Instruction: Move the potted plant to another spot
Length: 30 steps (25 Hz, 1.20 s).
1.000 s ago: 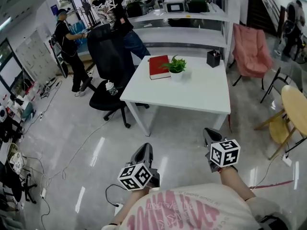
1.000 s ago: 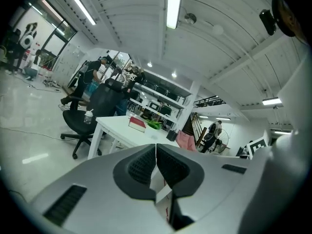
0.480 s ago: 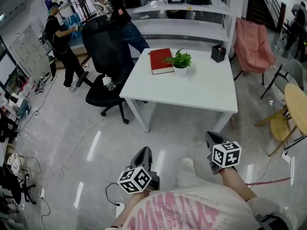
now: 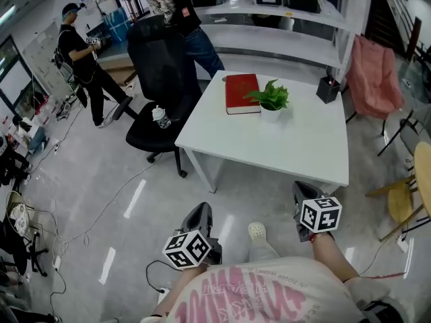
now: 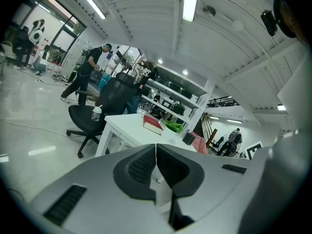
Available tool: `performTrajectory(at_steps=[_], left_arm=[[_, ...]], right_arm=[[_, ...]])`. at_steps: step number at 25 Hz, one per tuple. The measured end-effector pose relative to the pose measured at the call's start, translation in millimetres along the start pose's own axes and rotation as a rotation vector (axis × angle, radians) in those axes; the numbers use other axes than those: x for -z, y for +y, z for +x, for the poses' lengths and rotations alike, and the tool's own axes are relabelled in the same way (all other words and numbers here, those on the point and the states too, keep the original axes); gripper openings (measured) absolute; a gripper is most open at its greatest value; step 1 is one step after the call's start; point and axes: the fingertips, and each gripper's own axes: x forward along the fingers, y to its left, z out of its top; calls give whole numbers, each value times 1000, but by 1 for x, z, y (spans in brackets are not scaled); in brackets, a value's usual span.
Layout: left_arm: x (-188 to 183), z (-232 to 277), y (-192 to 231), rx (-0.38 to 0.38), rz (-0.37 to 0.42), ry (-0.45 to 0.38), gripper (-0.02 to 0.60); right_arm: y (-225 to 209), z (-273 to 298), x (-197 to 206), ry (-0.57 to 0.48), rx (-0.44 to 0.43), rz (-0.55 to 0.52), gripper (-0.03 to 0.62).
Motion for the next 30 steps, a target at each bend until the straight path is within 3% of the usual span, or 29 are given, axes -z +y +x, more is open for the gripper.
performTrajectory(at_steps=[10, 17, 24, 30], left_arm=[[-78, 135, -5, 3, 0, -62, 25], [-100, 217, -13, 19, -26, -63, 25], [-103, 275, -17, 15, -54, -56, 25], [-103, 294, -12, -20, -50, -47, 25]], right_arm=[[-50, 112, -96, -15, -38, -48, 14], [-82, 170, -145, -42, -83, -70, 14], [-113, 213, -162, -28, -128, -64, 14], [-131, 238, -163, -3, -162, -17, 14]])
